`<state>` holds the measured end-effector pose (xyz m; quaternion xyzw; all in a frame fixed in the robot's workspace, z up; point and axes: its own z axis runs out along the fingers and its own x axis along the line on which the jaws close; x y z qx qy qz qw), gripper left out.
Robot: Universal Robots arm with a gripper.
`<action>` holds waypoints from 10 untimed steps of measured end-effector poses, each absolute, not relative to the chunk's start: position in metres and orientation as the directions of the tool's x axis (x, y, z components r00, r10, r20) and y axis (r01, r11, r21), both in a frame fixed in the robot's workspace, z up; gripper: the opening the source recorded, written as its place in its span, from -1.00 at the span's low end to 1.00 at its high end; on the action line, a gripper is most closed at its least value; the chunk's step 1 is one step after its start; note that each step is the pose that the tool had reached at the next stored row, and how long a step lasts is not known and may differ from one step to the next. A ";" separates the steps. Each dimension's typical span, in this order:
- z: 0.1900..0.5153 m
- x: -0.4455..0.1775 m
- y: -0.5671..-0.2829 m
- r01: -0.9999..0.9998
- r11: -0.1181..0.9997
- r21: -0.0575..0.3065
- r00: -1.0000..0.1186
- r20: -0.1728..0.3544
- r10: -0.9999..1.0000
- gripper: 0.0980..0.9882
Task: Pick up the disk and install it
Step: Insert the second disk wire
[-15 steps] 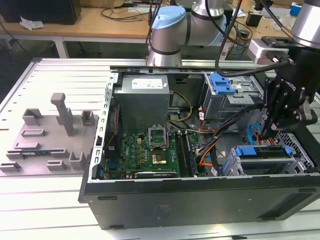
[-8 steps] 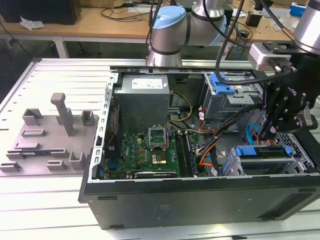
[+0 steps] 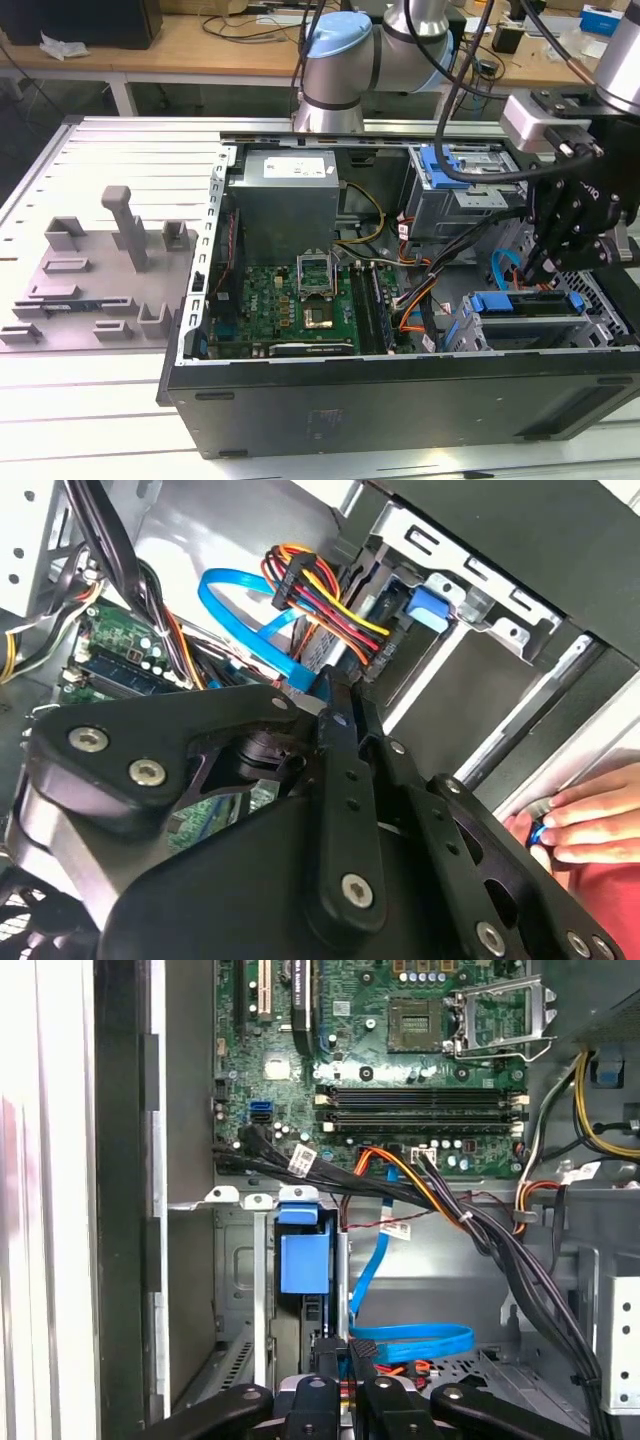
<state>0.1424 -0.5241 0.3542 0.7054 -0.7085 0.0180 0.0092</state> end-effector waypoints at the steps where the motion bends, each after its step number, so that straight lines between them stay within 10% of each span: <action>1: 0.354 0.142 -0.526 -1.000 -0.004 -0.013 0.003 0.035 -0.999 -0.86; 10: 0.354 0.142 -0.531 -1.000 -0.005 -0.013 0.005 0.021 -1.000 -0.86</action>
